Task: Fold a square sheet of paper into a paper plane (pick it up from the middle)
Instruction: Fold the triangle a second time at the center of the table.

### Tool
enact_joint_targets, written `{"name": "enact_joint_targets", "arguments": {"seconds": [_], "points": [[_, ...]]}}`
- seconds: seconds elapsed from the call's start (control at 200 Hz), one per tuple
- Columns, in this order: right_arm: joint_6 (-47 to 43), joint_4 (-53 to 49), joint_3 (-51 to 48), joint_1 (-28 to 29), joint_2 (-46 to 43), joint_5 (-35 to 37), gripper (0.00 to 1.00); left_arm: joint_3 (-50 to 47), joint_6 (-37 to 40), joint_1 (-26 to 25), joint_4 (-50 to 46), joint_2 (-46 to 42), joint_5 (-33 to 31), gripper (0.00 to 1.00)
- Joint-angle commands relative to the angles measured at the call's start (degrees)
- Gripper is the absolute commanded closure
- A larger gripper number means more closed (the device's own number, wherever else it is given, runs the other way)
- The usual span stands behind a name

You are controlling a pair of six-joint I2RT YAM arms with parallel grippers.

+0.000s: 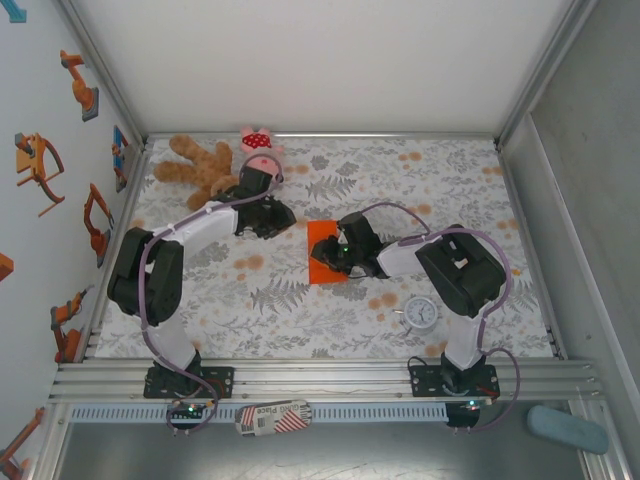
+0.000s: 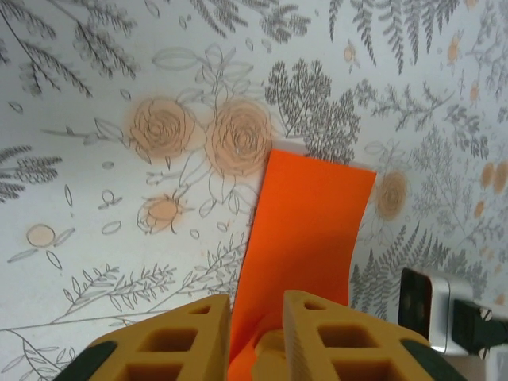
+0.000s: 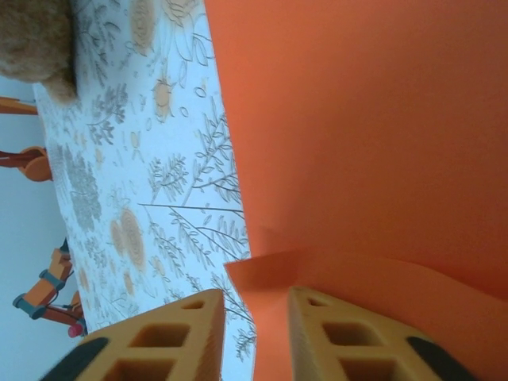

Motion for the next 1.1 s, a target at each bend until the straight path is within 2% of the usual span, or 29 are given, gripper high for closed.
{"name": "enact_joint_targets", "arguments": {"seconds": [0.0,0.215,0.396,0.876,1.097], "points": [[-1.8,-6.7,-0.1,0.4,0.4,2.1,0.81,-2.5,1.2,-1.5,2.5,-1.7,3.0,0.80],[-4.3,-12.8,2.1,0.4,1.1,2.7,1.00,-5.0,1.8,-5.7,5.7,-1.4,3.0,0.92],[-4.3,-14.0,2.9,0.3,2.3,2.4,1.00,-5.6,1.6,-7.2,7.7,1.6,4.9,1.00],[-3.9,-16.2,4.1,0.4,2.1,2.5,1.00,-3.6,1.4,-7.9,7.1,8.2,7.1,1.00],[-3.7,-16.3,4.5,0.4,2.0,2.4,1.00,-3.6,2.3,-8.0,5.7,9.2,5.6,1.00]]}}
